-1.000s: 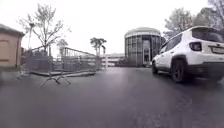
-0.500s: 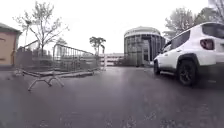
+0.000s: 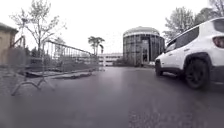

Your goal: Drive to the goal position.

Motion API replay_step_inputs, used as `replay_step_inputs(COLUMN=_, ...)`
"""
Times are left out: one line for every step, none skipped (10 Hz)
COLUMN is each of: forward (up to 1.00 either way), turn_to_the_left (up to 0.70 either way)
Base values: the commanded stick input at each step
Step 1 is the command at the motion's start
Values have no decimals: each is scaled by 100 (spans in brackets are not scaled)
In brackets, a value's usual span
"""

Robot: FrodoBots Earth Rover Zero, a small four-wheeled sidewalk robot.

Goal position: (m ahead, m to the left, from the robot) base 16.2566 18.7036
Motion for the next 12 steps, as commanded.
replay_step_inputs(forward=100, turn_to_the_left=0)
replay_step_inputs(forward=100, turn_to_the_left=0)
replay_step_inputs(forward=100, turn_to_the_left=0)
replay_step_inputs(forward=100, turn_to_the_left=0)
replay_step_inputs(forward=100, turn_to_the_left=0)
replay_step_inputs(forward=100, turn_to_the_left=0)
replay_step_inputs(forward=100, turn_to_the_left=0)
replay_step_inputs(forward=100, turn_to_the_left=0)
replay_step_inputs(forward=100, turn_to_the_left=0)
replay_step_inputs(forward=100, turn_to_the_left=0)
replay_step_inputs(forward=100, turn_to_the_left=0)
replay_step_inputs(forward=100, turn_to_the_left=0)
